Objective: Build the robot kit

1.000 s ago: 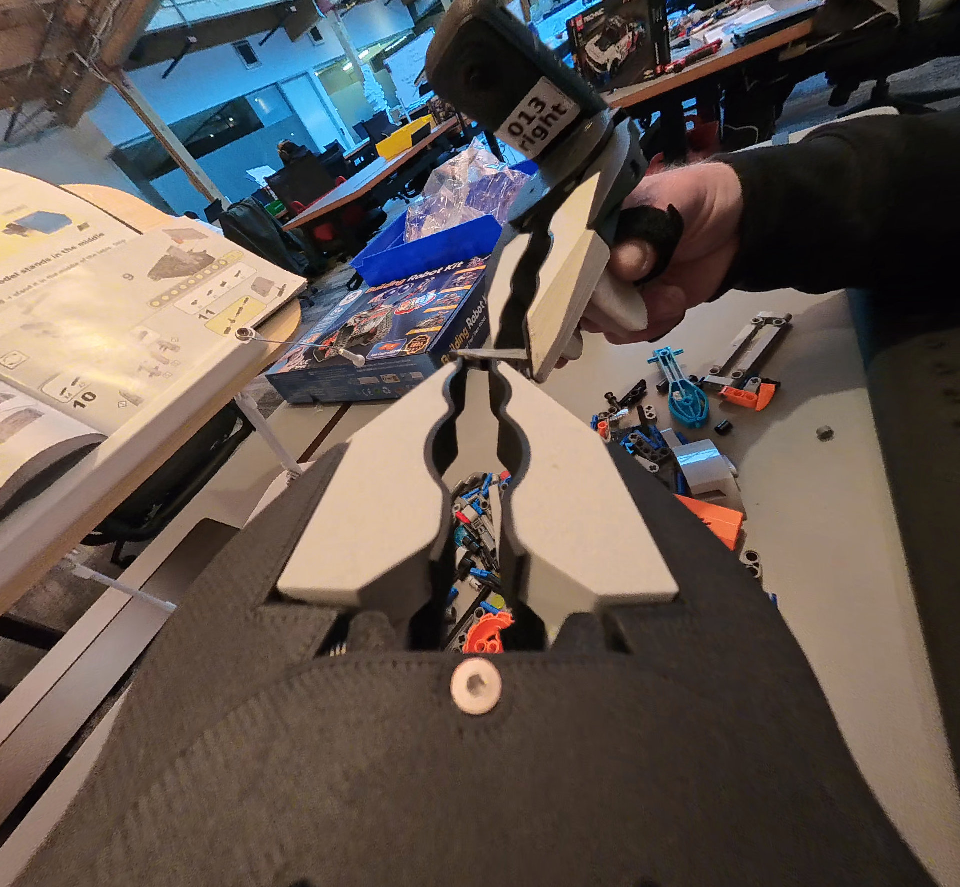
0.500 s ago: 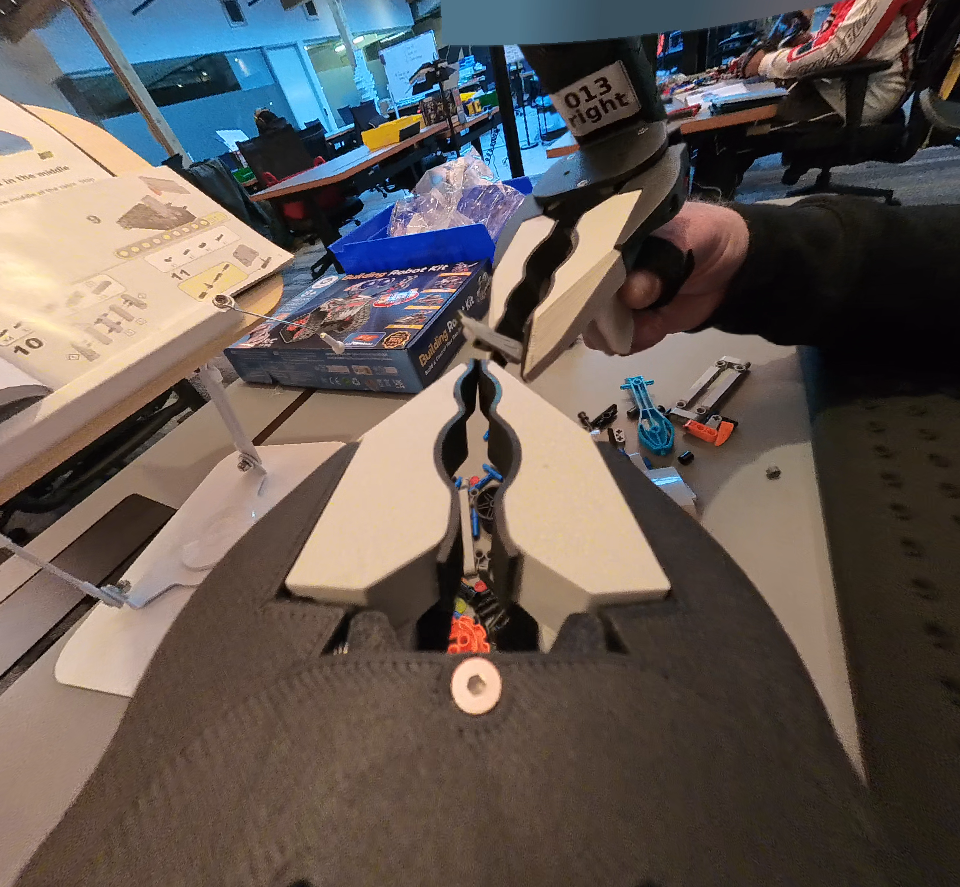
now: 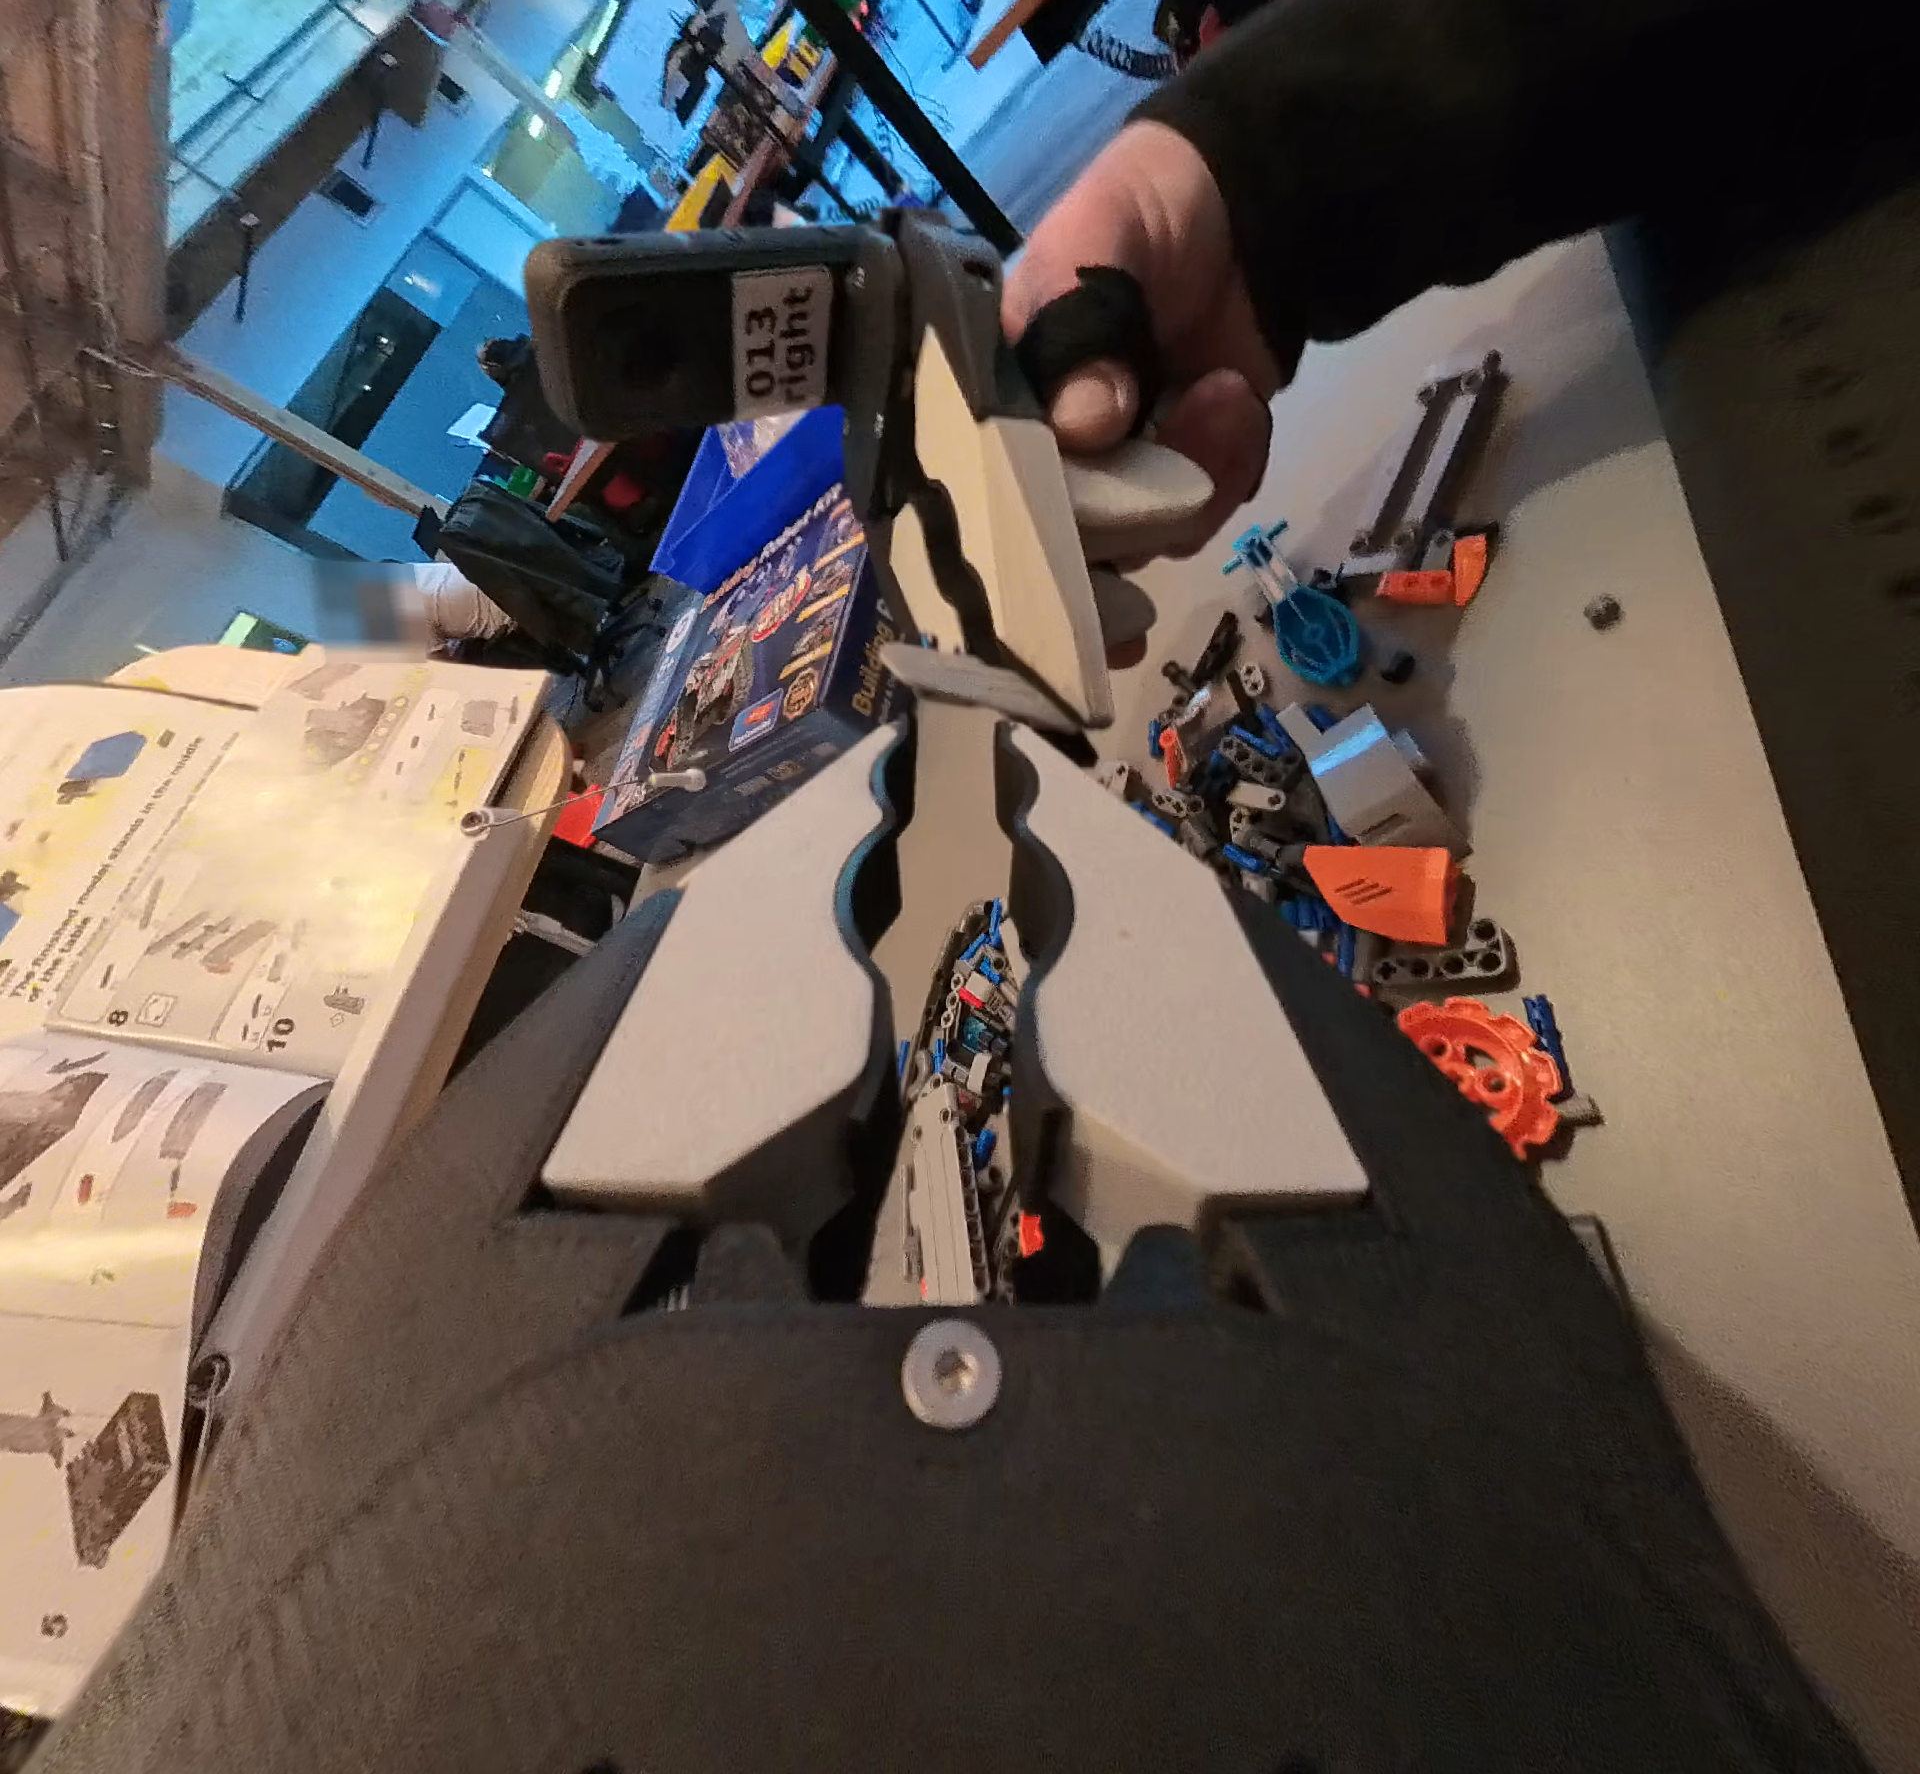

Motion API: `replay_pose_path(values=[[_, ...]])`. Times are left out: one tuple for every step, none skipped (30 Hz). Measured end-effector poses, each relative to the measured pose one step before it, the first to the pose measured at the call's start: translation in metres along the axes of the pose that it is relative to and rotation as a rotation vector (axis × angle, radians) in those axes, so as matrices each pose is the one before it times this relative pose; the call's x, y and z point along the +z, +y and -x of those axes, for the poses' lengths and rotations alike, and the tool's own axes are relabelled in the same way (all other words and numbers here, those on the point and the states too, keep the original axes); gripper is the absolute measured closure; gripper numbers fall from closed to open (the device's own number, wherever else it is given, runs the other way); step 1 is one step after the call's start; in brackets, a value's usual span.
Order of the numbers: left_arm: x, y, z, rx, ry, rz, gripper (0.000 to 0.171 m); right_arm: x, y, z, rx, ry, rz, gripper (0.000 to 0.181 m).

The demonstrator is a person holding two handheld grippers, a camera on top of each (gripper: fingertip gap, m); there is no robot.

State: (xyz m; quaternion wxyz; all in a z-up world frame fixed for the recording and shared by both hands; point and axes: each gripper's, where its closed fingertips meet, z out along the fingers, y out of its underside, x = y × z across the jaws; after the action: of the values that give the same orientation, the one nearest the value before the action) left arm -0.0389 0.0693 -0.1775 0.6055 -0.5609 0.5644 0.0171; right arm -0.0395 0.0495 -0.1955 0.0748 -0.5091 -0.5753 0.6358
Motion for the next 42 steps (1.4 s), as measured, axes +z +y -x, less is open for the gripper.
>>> replay_pose_path(values=[[0.00081,0.00100,-0.00276,0.0160,0.0066,0.01042,0.161,-0.00003,0.00141,0.00240,0.0083,-0.0201,0.0061,0.176],[0.00004,-0.00205,-0.00298,0.0030,0.0111,-0.00913,0.160,0.00061,0.00297,0.00067,0.0106,-0.0095,0.0171,0.176],[-0.00014,-0.00205,-0.00205,-0.0071,0.0114,-0.00684,0.159,0.00109,0.00393,-0.00016,0.0082,-0.0056,0.0206,0.176],[0.00000,-0.00017,0.00001,-0.0058,0.0023,0.00098,0.157,0.00061,0.00122,-0.00137,0.0025,0.0019,0.0034,0.176],[-0.00027,-0.00057,0.00127,-0.0144,-0.0033,-0.00848,0.154,0.00019,0.00007,-0.00115,0.0019,0.0031,-0.0001,0.177],[-0.00080,-0.00187,0.00051,-0.0322,0.0096,-0.02049,0.151,0.00005,0.00081,-0.00178,-0.0039,0.0126,0.0073,0.176],[-0.00114,-0.00187,0.00171,-0.0371,0.0055,-0.02154,0.147,-0.00029,0.00048,-0.00301,-0.0098,0.0261,0.0061,0.177],[-0.00163,-0.00123,0.00265,-0.0261,-0.0018,-0.01630,0.145,0.00007,0.00132,-0.00119,-0.0093,0.0181,0.0133,0.177],[-0.00145,-0.00086,0.00136,-0.0244,0.0073,-0.01242,0.144,0.00055,0.00244,-0.00100,-0.0128,0.0197,0.0208,0.177],[-0.00088,-0.00124,-0.00073,-0.0250,0.0196,-0.01265,0.144,0.00071,0.00231,-0.00081,-0.0155,0.0200,0.0199,0.177],[-0.00010,-0.00094,-0.00101,-0.0250,0.0188,-0.01004,0.145,0.00105,0.00278,-0.00295,-0.0143,0.0323,0.0242,0.177],[0.00139,0.00224,-0.00081,-0.0449,0.0239,0.00884,0.145,0.00083,0.00424,-0.00973,-0.0223,0.0802,0.0370,0.177],[0.00262,0.00506,0.00016,-0.0558,0.0211,0.02135,0.146,0.00078,0.00258,-0.00794,-0.0335,0.0741,0.0281,0.177],[0.00264,0.00527,0.00282,-0.0419,-0.0023,0.01720,0.147,0.00057,-0.00125,-0.00181,-0.0377,0.0391,0.0059,0.177],[0.00206,0.00494,0.00104,-0.0287,0.0045,0.01570,0.149,-0.00024,-0.00280,-0.00292,-0.0399,0.0510,0.0010,0.177],[0.00185,0.00490,-0.00054,-0.0311,0.0159,0.02118,0.149,-0.00065,-0.00136,-0.00365,-0.0304,0.0516,0.0094,0.177],[0.00126,0.00138,-0.00003,-0.0232,0.0093,0.00219,0.150,-0.00045,-0.00065,-0.00148,-0.0216,0.0305,0.0078,0.177],[0.00098,-0.00044,-0.00106,-0.0206,0.0134,-0.00676,0.156,-0.00029,-0.00137,-0.00101,-0.0138,0.0218,-0.0008,0.177],[0.00096,-0.00011,0.00045,-0.0140,0.0024,-0.00308,0.165,0.00010,-0.00119,-0.00040,-0.0108,0.0146,-0.0006,0.177],[0.00040,0.00022,0.00126,-0.0048,-0.0038,-0.00091,0.169,0.00058,0.00034,0.00015,-0.0124,0.0097,0.0067,0.177],[0.00017,-0.00099,-0.00136,-0.0043,0.0114,-0.00973,0.170,0.00048,0.00008,0.00062,-0.0095,0.0049,0.0031,0.177],[-0.00016,-0.00185,-0.00105,-0.0050,0.0096,-0.01557,0.170,0.00011,-0.00090,0.00151,-0.0058,-0.0021,-0.0041,0.177],[-0.00052,-0.00202,-0.00076,-0.0049,0.0069,-0.01680,0.171,-0.00030,-0.00163,0.00133,-0.0065,-0.0016,-0.0094,0.177],[-0.00103,-0.00208,0.00009,-0.0039,0.0044,-0.01688,0.171,-0.00091,-0.00239,0.00088,-0.0010,-0.0026,-0.0171,0.176],[-0.00180,-0.00215,0.00118,-0.0079,0.0010,-0.01961,0.171,-0.00184,-0.00405,0.00161,0.0138,-0.0156,-0.0307,0.174],[-0.00251,-0.00481,0.00068,-0.0234,0.0097,-0.03849,0.171,-0.00311,-0.00562,0.00267,0.0289,-0.0310,-0.0420,0.168],[-0.00310,-0.00708,-0.00011,-0.0358,0.0200,-0.05289,0.171,-0.00401,-0.00602,0.00246,0.0306,-0.0326,-0.0446,0.165],[-0.00306,-0.00689,0.00032,-0.0292,0.0155,-0.05133,0.171,-0.00423,-0.00544,0.00111,0.0226,-0.0203,-0.0413,0.166],[-0.00291,-0.00595,-0.00024,-0.0269,0.0187,-0.04408,0.171,-0.00390,-0.00534,0.00106,0.0181,-0.0179,-0.0421,0.165],[-0.00268,-0.00690,-0.00364,-0.0238,0.0375,-0.04928,0.171,-0.00310,-0.00616,0.00363,0.0237,-0.0343,-0.0470,0.162],[-0.00217,-0.00776,-0.00272,-0.0159,0.0254,-0.05480,0.171,-0.00130,-0.00555,0.00493,0.0276,-0.0439,-0.0415,0.160],[-0.00115,-0.00583,-0.00186,-0.0089,0.0174,-0.04192,0.171,0.00053,-0.00493,0.00412,0.0214,-0.0373,-0.0359,0.159],[0.00008,-0.00276,-0.00270,-0.0062,0.0230,-0.02282,0.171,0.00237,-0.00358,0.00490,0.0118,-0.0366,-0.0249,0.160],[0.00101,-0.00115,-0.00073,0.0004,0.0055,-0.01463,0.171,0.00423,-0.00063,0.00580,-0.0015,-0.0358,-0.0054,0.161],[0.00152,0.00049,-0.00089,0.0059,0.0037,-0.00161,0.171,0.00455,0.00082,0.00288,-0.0190,-0.0067,0.0049,0.164],[0.00122,-0.00009,-0.00198,0.0026,0.0088,-0.00264,0.171,0.00367,0.00062,0.00020,-0.0278,0.0141,0.0041,0.171],[0.00022,-0.00116,-0.00074,-0.0007,0.0036,-0.00867,0.171,0.00218,0.00012,0.00238,-0.0214,-0.0031,0.0015,0.174],[-0.00088,-0.00168,0.00075,-0.0040,-0.0025,-0.01302,0.171,0.00063,-0.00151,0.00011,-0.0144,0.0082,-0.0080,0.175],[-0.00121,0.00055,0.00195,-0.0028,-0.0069,0.00165,0.171,-0.00050,-0.00045,-0.00207,-0.0125,0.0195,-0.0021,0.176],[-0.00104,0.00096,0.00243,0.0033,-0.0126,0.00275,0.171,-0.00149,0.00014,-0.00309,-0.0055,0.0218,0.0044,0.176],[-0.00071,-0.00024,0.00171,-0.0033,-0.0078,-0.00390,0.171,-0.00163,-0.00043,-0.00162,-0.0066,0.0149,0.0008,0.176],[-0.00022,0.00019,0.00133,-0.0082,-0.0049,0.00211,0.171,-0.00122,-0.00015,-0.00074,-0.0133,0.0143,0.0047,0.176]])
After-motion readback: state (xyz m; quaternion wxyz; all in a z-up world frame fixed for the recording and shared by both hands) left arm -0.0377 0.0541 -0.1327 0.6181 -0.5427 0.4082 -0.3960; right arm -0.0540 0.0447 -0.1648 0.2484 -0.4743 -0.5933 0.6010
